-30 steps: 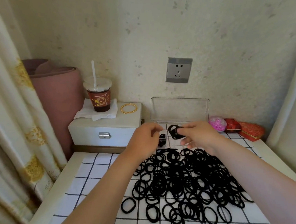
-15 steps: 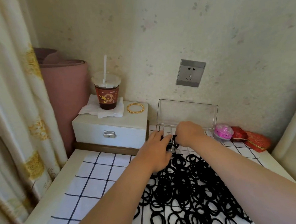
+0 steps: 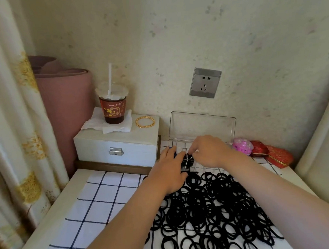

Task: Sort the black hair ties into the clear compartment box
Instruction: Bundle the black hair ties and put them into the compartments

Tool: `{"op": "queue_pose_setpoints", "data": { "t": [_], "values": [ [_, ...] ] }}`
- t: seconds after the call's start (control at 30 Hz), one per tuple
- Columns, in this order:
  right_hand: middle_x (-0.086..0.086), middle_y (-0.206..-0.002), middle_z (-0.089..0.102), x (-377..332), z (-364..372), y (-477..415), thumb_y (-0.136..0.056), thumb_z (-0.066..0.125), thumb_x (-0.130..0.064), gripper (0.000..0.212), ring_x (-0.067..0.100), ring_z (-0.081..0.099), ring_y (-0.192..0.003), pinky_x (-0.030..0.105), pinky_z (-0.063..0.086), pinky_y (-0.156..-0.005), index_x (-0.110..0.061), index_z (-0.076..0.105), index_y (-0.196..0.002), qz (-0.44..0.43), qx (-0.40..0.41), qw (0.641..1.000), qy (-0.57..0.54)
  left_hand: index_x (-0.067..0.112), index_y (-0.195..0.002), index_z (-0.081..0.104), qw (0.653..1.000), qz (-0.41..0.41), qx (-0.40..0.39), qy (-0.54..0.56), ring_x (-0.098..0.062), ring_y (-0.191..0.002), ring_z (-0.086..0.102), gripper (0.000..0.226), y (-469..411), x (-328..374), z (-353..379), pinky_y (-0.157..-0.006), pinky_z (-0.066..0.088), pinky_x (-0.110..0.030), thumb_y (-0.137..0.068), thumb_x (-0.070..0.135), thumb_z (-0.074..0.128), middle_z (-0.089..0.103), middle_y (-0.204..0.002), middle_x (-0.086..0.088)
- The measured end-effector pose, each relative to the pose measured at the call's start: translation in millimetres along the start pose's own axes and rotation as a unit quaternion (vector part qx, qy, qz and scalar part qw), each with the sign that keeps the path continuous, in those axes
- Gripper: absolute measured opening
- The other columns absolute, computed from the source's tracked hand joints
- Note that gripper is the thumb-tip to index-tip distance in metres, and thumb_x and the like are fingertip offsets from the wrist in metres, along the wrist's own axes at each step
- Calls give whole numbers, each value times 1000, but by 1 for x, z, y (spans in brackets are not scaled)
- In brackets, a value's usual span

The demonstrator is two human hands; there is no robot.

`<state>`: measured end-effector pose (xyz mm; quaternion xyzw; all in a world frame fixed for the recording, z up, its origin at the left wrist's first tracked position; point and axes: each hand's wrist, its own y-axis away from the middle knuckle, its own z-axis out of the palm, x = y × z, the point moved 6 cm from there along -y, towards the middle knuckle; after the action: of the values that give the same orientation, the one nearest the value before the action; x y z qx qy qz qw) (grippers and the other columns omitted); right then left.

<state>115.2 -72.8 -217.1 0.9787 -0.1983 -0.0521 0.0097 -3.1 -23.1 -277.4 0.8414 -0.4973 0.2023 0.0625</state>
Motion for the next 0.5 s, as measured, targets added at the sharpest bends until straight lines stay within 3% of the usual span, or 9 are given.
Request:
{"op": "queue_pose_setpoints", "data": {
  "t": [0.07, 0.17, 0.23, 0.33, 0.4, 0.43, 0.5],
  "values": [
    [-3, -145, 51, -4, 16, 5, -93, 44, -33, 37, 22, 35, -138, 44, 21, -114, -32, 72, -118, -27, -18, 996, 81, 24, -156, 14, 1000, 3, 0, -1, -22, -151, -9, 72, 0, 1, 0, -122, 17, -46, -97, 38, 53, 0, -165, -4],
    [-1, -162, 25, -1, 30, 11, -94, 42, -35, 42, 22, 8, -151, 51, -2, -121, -34, 62, -131, -31, -49, 996, 67, 25, -156, 16, 1000, 9, 3, 0, -22, -151, -7, 71, 3, 1, -2, -122, 16, -45, -97, 36, 53, -1, -165, -4],
    [-1, -161, 27, 2, 24, 16, -94, 47, -32, 40, 20, 12, -150, 48, 2, -122, -34, 62, -131, -29, -16, 999, 8, 24, -155, 20, 1000, 19, 17, -2, -22, -151, -4, 68, 5, 3, -6, -122, 17, -46, -97, 33, 54, 3, -165, -4],
    [-6, -147, 47, 8, 5, 30, -92, 53, -20, 36, 16, 37, -139, 37, 25, -117, -31, 66, -124, -42, 76, 994, -64, 21, -146, 39, 995, 50, 85, 14, -20, -143, 19, 54, 10, 11, -20, -117, 28, -40, -95, 25, 56, 30, -153, -4],
    [-13, -123, 60, 9, -4, 46, -92, 53, -13, 32, 9, 55, -113, 28, 42, -95, -30, 71, -113, -50, 115, 988, -94, 21, -130, 54, 987, 80, 138, 15, -16, -125, 36, 38, 13, 19, -32, -105, 39, -33, -92, 17, 57, 47, -129, 2],
    [-16, -112, 62, 8, -5, 54, -92, 53, -12, 31, 3, 57, -97, 25, 43, -83, -30, 73, -107, -52, 124, 986, -98, 21, -121, 58, 985, 89, 145, 15, -15, -117, 42, 31, 15, 22, -35, -98, 42, -30, -91, 15, 57, 51, -118, 4],
    [-15, -104, 67, 4, -1, 68, -93, 54, -13, 29, -6, 52, -78, 22, 43, -76, -31, 74, -101, -65, 121, 986, -94, 23, -109, 62, 990, 88, 113, 22, -14, -105, 49, 21, 18, 27, -35, -86, 47, -30, -91, 14, 54, 54, -103, 8]
  ]
}}
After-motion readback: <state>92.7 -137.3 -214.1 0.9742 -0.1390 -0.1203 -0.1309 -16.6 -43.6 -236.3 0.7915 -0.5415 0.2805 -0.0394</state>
